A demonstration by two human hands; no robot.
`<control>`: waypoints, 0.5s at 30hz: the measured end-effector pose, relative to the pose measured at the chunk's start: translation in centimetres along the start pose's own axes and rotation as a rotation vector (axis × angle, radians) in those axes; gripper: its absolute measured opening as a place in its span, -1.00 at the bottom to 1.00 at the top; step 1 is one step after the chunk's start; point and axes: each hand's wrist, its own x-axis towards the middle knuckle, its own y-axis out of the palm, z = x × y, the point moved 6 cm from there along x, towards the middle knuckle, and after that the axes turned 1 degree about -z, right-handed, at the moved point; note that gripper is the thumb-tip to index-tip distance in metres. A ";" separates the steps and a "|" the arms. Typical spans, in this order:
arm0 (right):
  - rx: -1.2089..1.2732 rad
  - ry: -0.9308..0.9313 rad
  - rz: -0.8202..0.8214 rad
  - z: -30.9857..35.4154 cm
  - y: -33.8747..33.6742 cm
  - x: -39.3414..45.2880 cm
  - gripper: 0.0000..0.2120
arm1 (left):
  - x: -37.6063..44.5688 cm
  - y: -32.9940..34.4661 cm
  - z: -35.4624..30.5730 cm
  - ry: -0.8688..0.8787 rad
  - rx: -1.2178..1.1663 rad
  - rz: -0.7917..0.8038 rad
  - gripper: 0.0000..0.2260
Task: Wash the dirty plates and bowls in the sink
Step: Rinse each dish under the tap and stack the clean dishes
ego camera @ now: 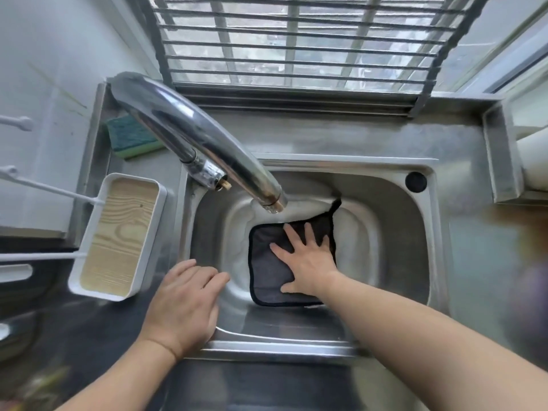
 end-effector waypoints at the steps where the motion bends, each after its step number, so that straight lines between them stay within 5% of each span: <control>1: 0.007 0.000 -0.010 0.4 -0.1 -0.2 -0.08 | 0.0 0.0 0.0 0.004 0.002 0.002 -0.65; 9: 0.095 -0.022 0.048 0.2 1.1 -2.3 -0.61 | 0.1 -0.2 -0.2 -0.003 0.003 0.004 -0.64; 15: 0.547 -0.060 0.463 -2.7 -3.6 -5.5 -0.70 | 0.0 -0.3 -0.2 -0.003 0.009 0.008 -0.65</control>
